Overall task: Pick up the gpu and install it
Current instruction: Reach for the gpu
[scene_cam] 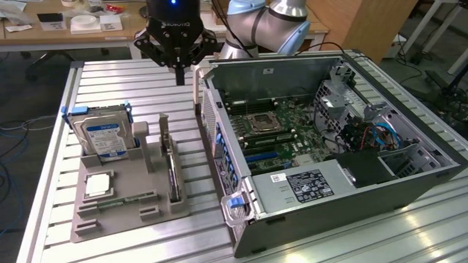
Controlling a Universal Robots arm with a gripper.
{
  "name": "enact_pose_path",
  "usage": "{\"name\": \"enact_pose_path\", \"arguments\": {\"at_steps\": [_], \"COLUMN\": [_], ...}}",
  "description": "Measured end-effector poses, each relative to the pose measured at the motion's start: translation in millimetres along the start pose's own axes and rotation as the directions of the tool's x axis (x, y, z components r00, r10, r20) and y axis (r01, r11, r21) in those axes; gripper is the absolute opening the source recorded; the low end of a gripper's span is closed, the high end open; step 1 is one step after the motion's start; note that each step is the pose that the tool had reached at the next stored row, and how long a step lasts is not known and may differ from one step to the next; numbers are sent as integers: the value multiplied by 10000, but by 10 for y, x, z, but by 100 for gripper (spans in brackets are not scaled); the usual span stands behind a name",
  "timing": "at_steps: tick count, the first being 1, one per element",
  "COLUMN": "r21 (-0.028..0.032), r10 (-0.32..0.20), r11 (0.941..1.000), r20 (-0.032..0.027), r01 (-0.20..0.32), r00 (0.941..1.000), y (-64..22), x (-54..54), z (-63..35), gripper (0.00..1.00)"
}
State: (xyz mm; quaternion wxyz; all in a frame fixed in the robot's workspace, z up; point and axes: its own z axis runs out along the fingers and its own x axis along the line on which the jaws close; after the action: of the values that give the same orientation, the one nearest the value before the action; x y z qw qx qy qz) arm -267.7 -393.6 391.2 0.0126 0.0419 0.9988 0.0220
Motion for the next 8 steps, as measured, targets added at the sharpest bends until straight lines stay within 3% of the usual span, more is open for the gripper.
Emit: {"name": "enact_pose_path", "arguments": {"at_steps": [8], "r21": [1], "r10": [19], "r11": [10000], "r20": [1], "r01": [-19], "r00": [10000], "y": [-5], "x": [175], "z": [5], "gripper": [11]}}
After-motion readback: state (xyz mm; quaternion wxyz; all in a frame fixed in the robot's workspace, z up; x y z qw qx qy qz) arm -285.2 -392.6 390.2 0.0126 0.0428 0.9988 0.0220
